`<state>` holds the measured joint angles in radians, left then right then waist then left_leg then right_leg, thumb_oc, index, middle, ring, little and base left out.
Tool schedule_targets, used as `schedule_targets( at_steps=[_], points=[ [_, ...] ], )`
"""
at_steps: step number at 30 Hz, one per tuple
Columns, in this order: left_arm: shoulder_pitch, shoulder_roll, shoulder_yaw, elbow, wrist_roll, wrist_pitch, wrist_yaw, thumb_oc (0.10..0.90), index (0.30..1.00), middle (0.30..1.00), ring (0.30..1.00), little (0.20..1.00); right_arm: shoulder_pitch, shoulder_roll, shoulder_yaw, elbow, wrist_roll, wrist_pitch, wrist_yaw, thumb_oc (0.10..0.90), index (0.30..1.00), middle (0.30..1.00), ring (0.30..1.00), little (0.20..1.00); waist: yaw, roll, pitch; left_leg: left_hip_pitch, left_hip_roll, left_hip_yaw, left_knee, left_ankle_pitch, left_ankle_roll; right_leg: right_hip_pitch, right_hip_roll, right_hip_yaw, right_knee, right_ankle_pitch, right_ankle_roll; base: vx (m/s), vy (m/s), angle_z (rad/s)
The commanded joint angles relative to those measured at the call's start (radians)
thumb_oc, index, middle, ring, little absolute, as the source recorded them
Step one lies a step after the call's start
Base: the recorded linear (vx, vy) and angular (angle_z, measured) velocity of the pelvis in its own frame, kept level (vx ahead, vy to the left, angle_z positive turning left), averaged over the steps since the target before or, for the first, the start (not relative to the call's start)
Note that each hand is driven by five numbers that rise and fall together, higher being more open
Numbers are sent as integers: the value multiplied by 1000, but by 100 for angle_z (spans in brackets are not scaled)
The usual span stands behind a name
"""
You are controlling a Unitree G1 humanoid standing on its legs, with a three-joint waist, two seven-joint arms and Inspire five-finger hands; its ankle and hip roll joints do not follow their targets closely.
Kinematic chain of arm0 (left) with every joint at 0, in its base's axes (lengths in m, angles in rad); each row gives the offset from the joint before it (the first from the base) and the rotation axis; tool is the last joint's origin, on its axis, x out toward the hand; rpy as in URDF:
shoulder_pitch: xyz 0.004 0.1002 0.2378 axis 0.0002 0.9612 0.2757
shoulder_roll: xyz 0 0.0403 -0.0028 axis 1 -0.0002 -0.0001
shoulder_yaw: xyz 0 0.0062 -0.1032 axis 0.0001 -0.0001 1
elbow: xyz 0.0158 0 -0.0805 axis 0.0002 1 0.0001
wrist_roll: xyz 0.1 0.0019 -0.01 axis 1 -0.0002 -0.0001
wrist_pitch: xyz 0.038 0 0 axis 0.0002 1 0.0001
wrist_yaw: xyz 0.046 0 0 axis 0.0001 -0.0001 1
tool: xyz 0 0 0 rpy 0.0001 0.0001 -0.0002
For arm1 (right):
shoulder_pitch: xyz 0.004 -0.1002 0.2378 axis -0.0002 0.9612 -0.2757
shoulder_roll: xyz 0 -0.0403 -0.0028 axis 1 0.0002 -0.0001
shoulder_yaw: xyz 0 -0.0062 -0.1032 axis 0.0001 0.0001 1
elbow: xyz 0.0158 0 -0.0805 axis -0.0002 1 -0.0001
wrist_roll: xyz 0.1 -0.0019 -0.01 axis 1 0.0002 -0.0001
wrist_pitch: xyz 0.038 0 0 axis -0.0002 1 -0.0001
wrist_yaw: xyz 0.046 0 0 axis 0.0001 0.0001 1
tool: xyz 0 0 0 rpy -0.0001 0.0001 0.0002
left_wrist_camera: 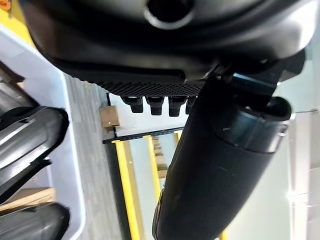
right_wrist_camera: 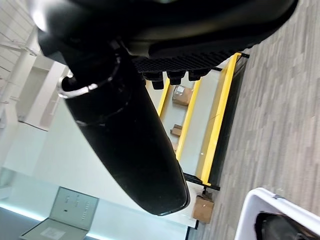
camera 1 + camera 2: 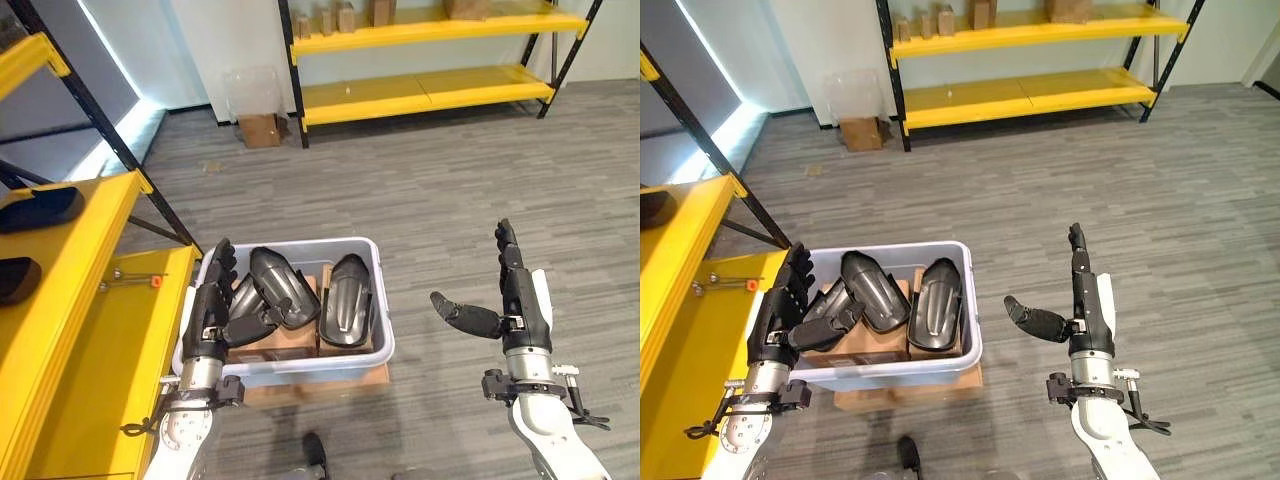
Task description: Move parts from the plastic box to the shelf.
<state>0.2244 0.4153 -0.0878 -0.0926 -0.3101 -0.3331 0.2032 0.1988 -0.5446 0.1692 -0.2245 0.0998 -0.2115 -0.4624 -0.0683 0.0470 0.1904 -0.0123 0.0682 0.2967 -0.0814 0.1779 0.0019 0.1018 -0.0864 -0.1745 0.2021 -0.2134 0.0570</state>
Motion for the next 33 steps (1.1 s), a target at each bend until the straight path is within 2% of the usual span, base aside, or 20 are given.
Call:
schedule_targets(
  at_steps=[1,7,11,15,18,20,21,22,23,25,26,27,28,30,31,32,33],
  points=[
    [-91,39,62,-113,-19,-81,-33,900,1000,1000,1000,1000,-94,-13,-82,-82,-11,-72,-19,900,1000,1000,1000,1000,7,-42,-20,18,64,-7,6,-68,-100,53,9,-16,-215,167,23,136,122,0],
    [-72,45,54,-122,-9,-71,-37,900,1000,1000,1000,1000,-107,0,-78,-81,-31,-57,-40,900,1000,1000,1000,1000,27,-48,-25,31,39,-27,-1,-98,-89,44,1,-28,-222,173,33,48,42,10],
    [-57,54,74,-134,19,-79,-14,900,1000,1000,1000,1000,-136,6,-66,-78,-70,-39,-61,900,1000,1000,1000,1000,54,-54,-24,29,27,-29,-3,-114,-82,39,-14,-60,-246,189,45,40,65,19],
    [-63,58,92,-136,13,-79,-26,900,1000,1000,1000,1000,-147,14,-58,-83,-85,-35,-57,900,1000,1000,1000,1000,64,-57,-28,30,18,-28,-6,-122,-74,42,-22,-71,-245,192,55,114,125,-4],
    [-68,66,105,-133,6,-74,-63,900,1000,1000,1000,1000,-150,27,-65,-82,-77,-34,-56,900,1000,1000,1000,1000,74,-63,-40,29,0,-19,-6,-139,-49,46,-35,-85,-198,170,71,205,207,2],
    [-79,75,105,-127,-7,-68,-87,900,1000,1000,1000,1000,-159,35,-73,-71,-149,-50,-82,900,1000,1000,1000,1000,75,-67,-39,31,-16,-22,-6,-151,-26,32,-44,-82,-112,147,85,171,246,7],
    [-91,80,103,-120,-39,-60,-115,900,1000,1000,1000,1000,-176,38,-69,-76,-181,-50,-76,900,1000,1000,1000,1000,74,-69,-36,36,-35,-24,-6,-160,0,-3,-54,-74,-15,168,104,84,188,2],
    [-92,80,103,-119,-43,-59,-118,900,1000,1000,1000,1000,-177,38,-68,-76,-180,-49,-74,900,1000,1000,1000,1000,75,-68,-37,32,-34,-24,-6,-157,2,-10,-53,-73,-10,172,104,108,291,4],
    [-108,79,90,-117,-58,-50,-154,900,1000,1000,1000,1000,-187,50,-56,-76,-108,-32,-35,900,1000,1000,1000,1000,72,-70,-29,41,-57,-31,-6,-172,28,-55,-72,-64,126,211,123,59,211,5],
    [-124,77,71,-126,-35,-37,-163,900,1000,1000,1000,1000,-193,67,-46,-61,-82,-28,-37,900,1000,1000,1000,1000,69,-66,-22,46,-73,-42,-6,-185,48,-115,-82,-53,281,252,129,69,219,8],
    [-129,75,58,-132,-30,-30,-158,900,1000,1000,1000,1000,-186,72,-42,-53,-84,-41,-40,900,1000,1000,1000,1000,55,-55,-10,62,-75,-57,-6,-193,54,-186,-57,-28,378,266,124,76,110,24],
    [-135,79,48,-135,-28,-30,-139,900,1000,1000,1000,1000,-175,76,-45,-57,-88,-54,-7,900,1000,1000,1000,1000,39,-52,-1,75,-73,-61,-6,-200,47,-235,-61,-23,326,265,115,65,58,40],
    [-135,79,48,-134,-28,-30,-139,900,1000,1000,1000,1000,-175,76,-46,-58,-88,-54,-6,900,1000,1000,1000,1000,38,-51,-2,75,-71,-61,-6,-200,47,-233,-59,-24,323,267,115,45,-49,23],
    [-142,88,54,-136,-37,-31,-127,900,1000,1000,1000,1000,-172,77,-44,-60,-93,-58,24,900,1000,1000,1000,1000,32,-55,8,91,-61,-59,-6,-213,30,-253,-98,-46,139,291,114,37,-107,10],
    [-147,98,57,-136,-45,-32,-127,900,1000,1000,1000,1000,-169,80,-45,-54,-89,-65,24,900,1000,1000,1000,1000,27,-57,16,97,-54,-75,-6,-222,27,-266,-108,-35,73,314,119,73,-140,-4],
    [-137,97,66,-134,-51,-32,-130,900,1000,1000,1000,1000,-157,74,-56,-54,-71,-68,39,900,1000,1000,1000,1000,23,-59,14,99,-40,-75,-6,-215,15,-229,-100,-26,19,289,118,87,-149,-12],
    [-132,93,63,-130,-51,-35,-130,900,1000,1000,1000,1000,-150,69,-60,-56,-59,-69,40,900,1000,1000,1000,1000,26,-65,9,103,-34,-69,-6,-216,9,-204,-106,-35,-31,302,123,83,-118,-1]
  ],
)
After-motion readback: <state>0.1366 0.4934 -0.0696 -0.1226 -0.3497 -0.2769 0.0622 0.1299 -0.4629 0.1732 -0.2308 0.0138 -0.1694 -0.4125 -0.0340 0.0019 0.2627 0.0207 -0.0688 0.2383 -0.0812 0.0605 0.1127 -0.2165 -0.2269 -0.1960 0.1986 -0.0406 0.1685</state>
